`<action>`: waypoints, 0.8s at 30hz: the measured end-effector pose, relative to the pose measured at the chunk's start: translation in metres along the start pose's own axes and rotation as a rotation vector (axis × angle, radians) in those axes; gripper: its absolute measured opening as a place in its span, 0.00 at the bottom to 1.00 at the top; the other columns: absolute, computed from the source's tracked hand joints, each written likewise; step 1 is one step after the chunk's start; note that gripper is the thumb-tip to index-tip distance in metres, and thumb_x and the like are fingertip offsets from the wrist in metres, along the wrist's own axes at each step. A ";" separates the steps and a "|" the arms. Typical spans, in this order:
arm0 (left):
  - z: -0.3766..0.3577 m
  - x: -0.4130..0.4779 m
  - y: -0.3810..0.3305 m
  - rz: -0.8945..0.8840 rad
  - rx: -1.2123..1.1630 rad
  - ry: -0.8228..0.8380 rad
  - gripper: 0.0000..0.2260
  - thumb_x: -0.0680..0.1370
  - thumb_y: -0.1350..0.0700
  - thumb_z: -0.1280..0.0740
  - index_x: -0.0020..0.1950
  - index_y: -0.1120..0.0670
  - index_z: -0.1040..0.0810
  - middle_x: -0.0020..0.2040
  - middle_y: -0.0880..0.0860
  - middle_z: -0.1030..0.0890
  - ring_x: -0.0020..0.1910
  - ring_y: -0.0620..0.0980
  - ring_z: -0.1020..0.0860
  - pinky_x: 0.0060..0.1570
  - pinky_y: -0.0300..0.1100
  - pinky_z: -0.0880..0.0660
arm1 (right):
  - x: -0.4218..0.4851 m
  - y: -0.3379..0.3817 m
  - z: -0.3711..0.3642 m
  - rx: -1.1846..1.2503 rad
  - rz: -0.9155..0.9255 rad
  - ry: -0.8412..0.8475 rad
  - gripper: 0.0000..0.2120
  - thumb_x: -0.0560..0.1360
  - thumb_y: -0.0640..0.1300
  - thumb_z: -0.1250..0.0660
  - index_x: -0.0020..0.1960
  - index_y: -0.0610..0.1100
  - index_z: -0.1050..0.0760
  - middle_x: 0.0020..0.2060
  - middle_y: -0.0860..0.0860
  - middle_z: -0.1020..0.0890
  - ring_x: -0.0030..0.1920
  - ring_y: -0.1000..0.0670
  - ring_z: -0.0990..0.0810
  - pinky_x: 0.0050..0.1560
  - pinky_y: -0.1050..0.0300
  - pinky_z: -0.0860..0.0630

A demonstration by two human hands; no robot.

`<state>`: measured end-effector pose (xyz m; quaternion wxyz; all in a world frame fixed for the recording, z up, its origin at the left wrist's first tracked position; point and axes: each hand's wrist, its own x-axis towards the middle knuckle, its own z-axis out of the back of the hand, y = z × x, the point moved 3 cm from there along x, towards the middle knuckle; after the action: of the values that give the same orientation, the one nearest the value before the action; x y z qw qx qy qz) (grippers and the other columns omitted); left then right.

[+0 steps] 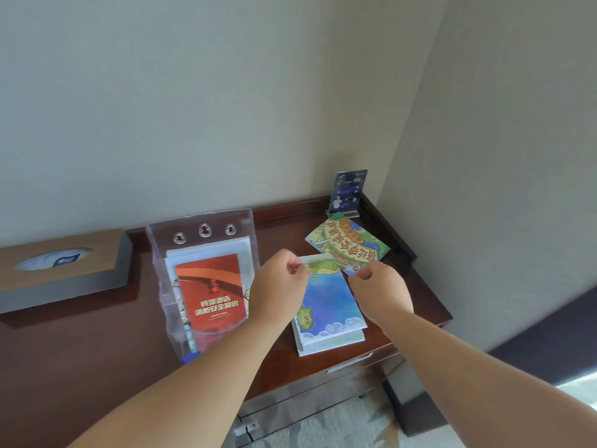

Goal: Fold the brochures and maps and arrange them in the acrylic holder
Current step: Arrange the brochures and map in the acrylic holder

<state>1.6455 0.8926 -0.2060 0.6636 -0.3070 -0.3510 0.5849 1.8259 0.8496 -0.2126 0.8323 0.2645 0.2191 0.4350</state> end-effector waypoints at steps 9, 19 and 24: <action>-0.074 0.015 0.008 0.118 0.165 0.105 0.06 0.77 0.56 0.38 0.42 0.52 0.22 0.36 0.47 0.20 0.37 0.47 0.23 0.36 0.42 0.29 | 0.078 -0.048 0.007 -0.023 -0.002 0.055 0.04 0.77 0.43 0.37 0.45 0.46 0.24 0.39 0.50 0.19 0.38 0.49 0.21 0.31 0.59 0.29; -0.139 0.043 0.005 0.231 0.237 0.142 0.08 0.78 0.56 0.40 0.47 0.56 0.22 0.45 0.50 0.18 0.46 0.50 0.22 0.45 0.47 0.25 | 0.171 -0.065 -0.003 -0.079 0.017 0.200 0.07 0.77 0.41 0.39 0.51 0.40 0.24 0.44 0.44 0.19 0.39 0.47 0.23 0.31 0.59 0.32; -0.157 0.053 0.005 0.249 0.202 0.144 0.08 0.78 0.56 0.39 0.45 0.57 0.22 0.43 0.52 0.19 0.44 0.51 0.23 0.42 0.48 0.27 | 0.195 -0.068 -0.018 -0.174 0.088 0.211 0.12 0.78 0.46 0.35 0.59 0.42 0.26 0.50 0.46 0.23 0.45 0.46 0.22 0.35 0.57 0.28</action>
<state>1.7763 0.9460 -0.2934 0.6370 -0.3208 -0.2014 0.6714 1.9584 0.9852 -0.2954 0.8046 0.1535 0.2550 0.5139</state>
